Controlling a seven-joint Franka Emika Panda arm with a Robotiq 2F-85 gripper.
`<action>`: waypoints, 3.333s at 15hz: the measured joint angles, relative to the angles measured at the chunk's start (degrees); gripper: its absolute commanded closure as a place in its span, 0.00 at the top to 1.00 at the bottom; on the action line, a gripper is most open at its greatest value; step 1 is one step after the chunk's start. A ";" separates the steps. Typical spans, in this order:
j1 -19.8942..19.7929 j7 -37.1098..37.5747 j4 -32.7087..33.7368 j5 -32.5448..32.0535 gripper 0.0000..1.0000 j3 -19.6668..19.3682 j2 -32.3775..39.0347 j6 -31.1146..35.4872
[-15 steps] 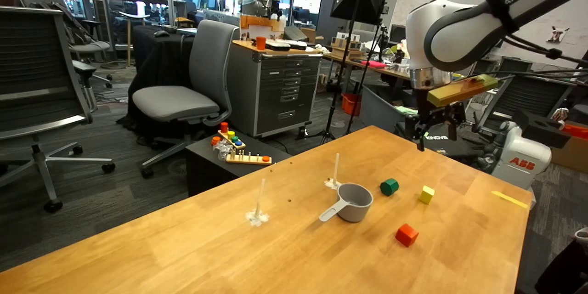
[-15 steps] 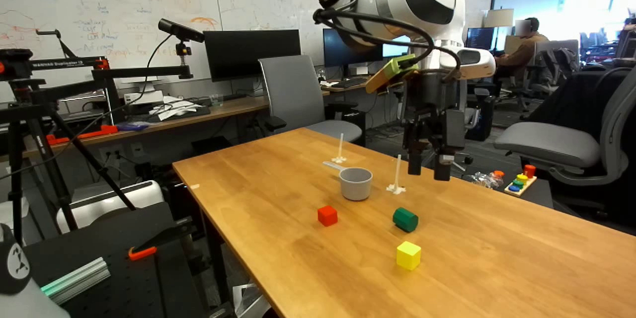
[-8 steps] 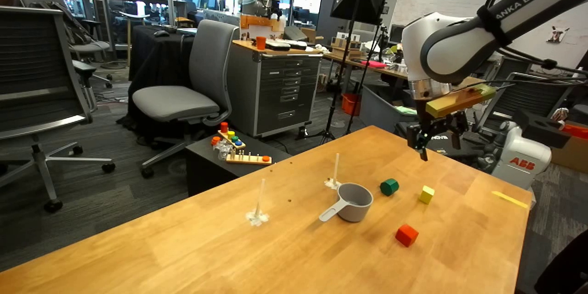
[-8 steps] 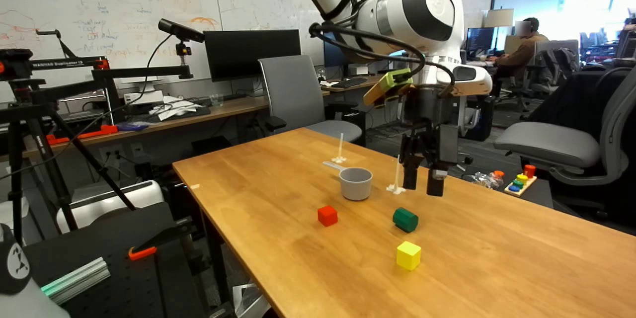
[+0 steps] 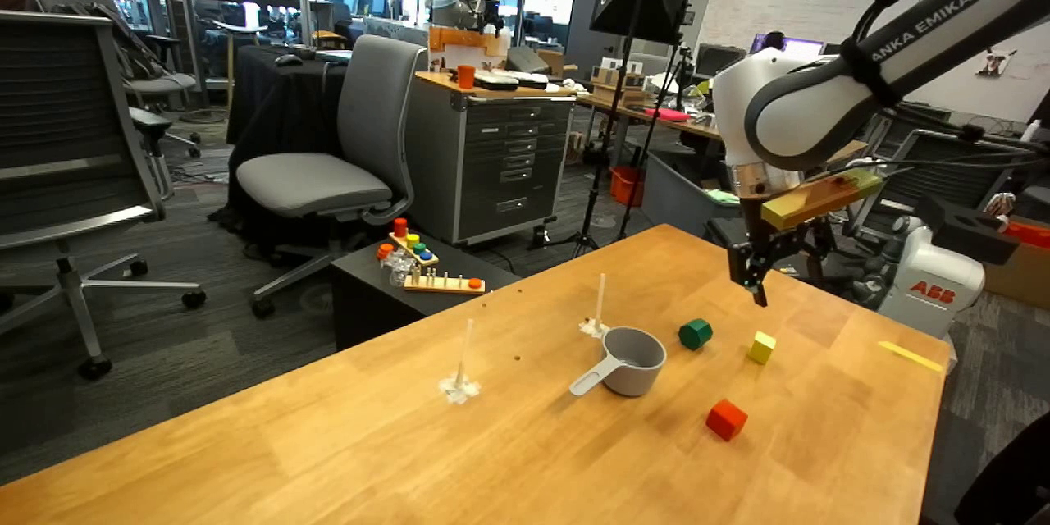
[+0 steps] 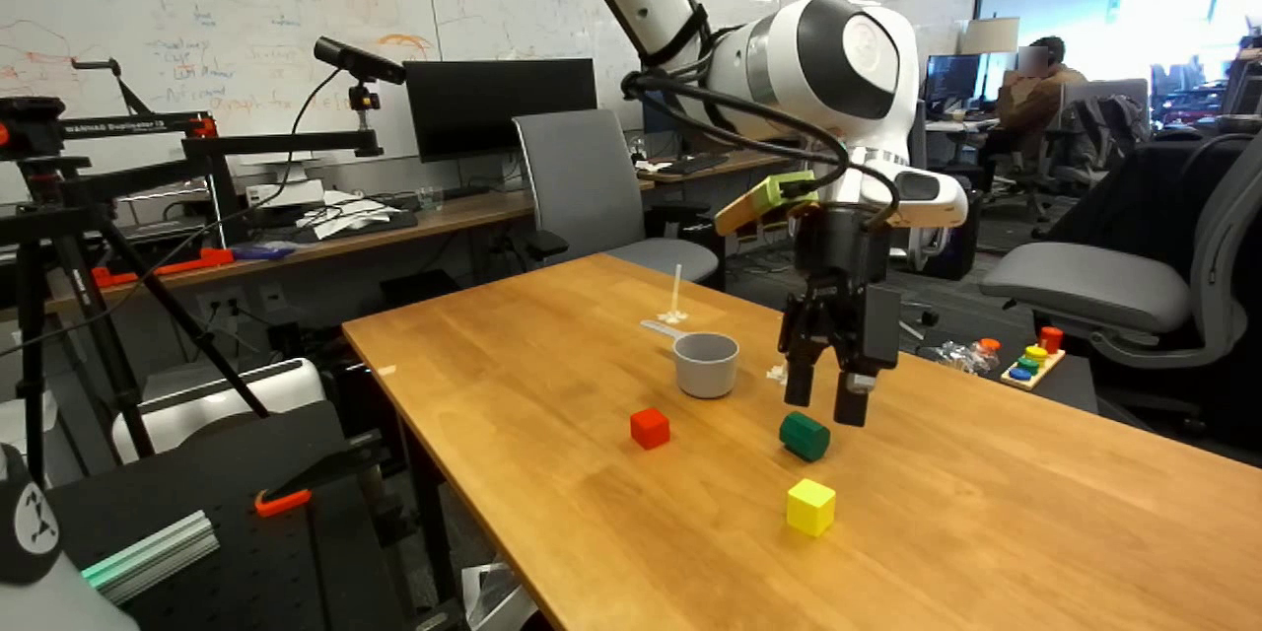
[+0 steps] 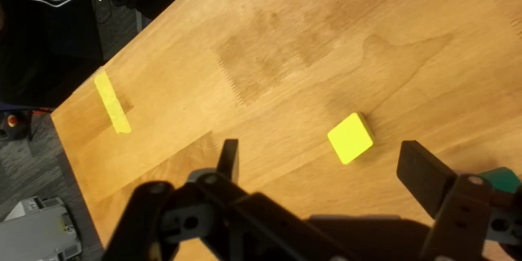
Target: Place the blocks inside the grey measuring cup
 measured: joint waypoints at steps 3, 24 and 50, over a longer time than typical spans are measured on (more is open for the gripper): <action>-0.48 -6.22 0.11 4.00 1.00 0.40 1.40 0.00; -0.86 -7.80 3.14 4.27 1.00 -2.33 5.87 11.03; 7.18 -0.66 -4.15 -3.01 1.00 -9.76 7.19 20.98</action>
